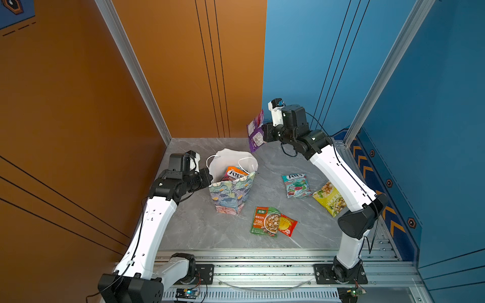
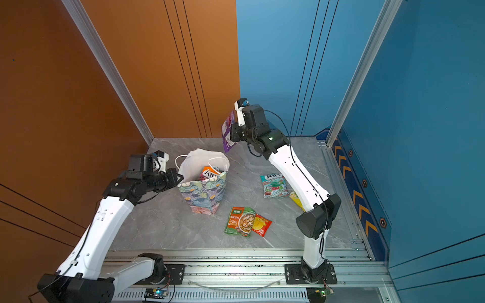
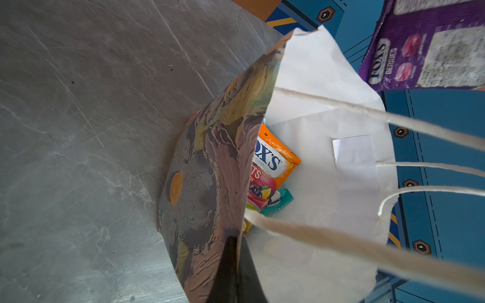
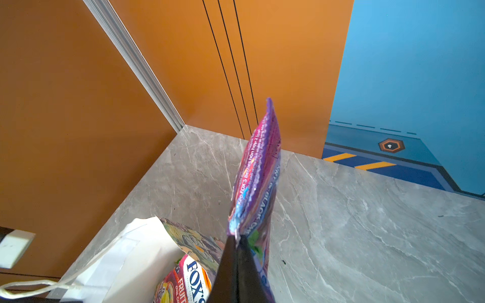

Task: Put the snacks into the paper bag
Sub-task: 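Lift the purple packet with the right gripper and carry it over the bag, then lower the purple packet into the bag held open by the left gripper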

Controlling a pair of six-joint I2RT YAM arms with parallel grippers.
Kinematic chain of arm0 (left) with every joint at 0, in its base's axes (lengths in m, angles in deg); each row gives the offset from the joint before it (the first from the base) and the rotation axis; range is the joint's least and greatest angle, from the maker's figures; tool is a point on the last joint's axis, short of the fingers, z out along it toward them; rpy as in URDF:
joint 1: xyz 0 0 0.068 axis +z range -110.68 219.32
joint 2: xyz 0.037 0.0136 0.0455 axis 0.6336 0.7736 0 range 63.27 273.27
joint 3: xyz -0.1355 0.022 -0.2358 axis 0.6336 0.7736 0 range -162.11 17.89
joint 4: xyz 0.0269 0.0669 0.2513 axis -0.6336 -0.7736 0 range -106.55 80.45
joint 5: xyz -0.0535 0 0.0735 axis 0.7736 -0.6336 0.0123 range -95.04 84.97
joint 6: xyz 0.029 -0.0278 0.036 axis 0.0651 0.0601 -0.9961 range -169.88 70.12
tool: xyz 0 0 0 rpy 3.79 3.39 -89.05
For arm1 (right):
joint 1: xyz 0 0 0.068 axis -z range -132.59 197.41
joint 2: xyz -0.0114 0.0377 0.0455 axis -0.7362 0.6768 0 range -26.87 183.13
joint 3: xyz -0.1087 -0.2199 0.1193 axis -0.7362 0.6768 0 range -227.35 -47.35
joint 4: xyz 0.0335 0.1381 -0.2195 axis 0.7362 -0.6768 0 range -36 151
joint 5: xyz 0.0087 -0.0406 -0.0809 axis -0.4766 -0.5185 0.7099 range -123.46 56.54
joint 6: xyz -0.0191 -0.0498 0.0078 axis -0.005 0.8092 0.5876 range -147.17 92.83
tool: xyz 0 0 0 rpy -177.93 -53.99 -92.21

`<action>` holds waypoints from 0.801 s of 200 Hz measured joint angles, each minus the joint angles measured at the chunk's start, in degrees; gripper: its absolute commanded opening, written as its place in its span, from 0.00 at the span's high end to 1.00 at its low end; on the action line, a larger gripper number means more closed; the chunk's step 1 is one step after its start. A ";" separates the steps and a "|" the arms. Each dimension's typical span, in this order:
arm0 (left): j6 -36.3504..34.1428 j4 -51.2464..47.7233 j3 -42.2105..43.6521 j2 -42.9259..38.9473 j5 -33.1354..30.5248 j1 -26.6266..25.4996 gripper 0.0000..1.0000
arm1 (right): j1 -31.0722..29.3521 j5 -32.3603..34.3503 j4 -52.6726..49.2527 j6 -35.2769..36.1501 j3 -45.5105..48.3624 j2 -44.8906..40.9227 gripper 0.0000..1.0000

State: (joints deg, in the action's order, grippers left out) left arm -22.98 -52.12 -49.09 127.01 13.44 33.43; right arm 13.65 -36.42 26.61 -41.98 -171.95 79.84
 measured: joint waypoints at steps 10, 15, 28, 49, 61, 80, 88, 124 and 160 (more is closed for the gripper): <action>0.02 0.00 0.00 0.00 0.00 0.00 1.00 | -0.24 0.02 0.68 -0.02 -0.44 0.00 1.00; 0.02 0.00 0.00 0.00 0.00 0.00 1.00 | -0.39 0.00 0.98 -0.04 -0.63 0.00 1.00; 0.02 0.00 0.00 0.00 0.00 0.00 1.00 | -0.61 -0.28 1.66 -0.11 -1.22 0.00 1.00; 0.02 0.00 0.00 0.00 0.00 0.00 1.00 | -1.22 -1.84 1.86 -0.17 -3.80 0.39 1.00; 0.02 0.00 0.00 0.00 0.00 0.00 1.00 | -1.84 -3.02 1.79 -0.17 -5.81 0.81 1.00; 0.02 0.00 0.00 0.00 0.00 0.00 1.00 | -3.39 -4.50 1.79 0.33 -7.91 1.05 1.00; 0.02 0.00 0.00 0.00 0.00 0.00 1.00 | -4.15 -4.90 1.77 0.81 -8.28 1.05 1.00; 0.02 0.02 0.00 0.00 0.00 0.00 1.00 | -7.91 -6.78 -0.87 3.72 -8.39 1.07 1.00; 0.02 0.02 0.00 0.00 0.00 0.00 1.00 | -10.91 -10.19 -4.33 7.76 -8.39 1.07 1.00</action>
State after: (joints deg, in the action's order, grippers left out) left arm -22.96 -52.10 -49.09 127.01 13.44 33.43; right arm 2.74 -46.60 22.28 -34.22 -180.34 80.91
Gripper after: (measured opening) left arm 0.046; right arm 0.047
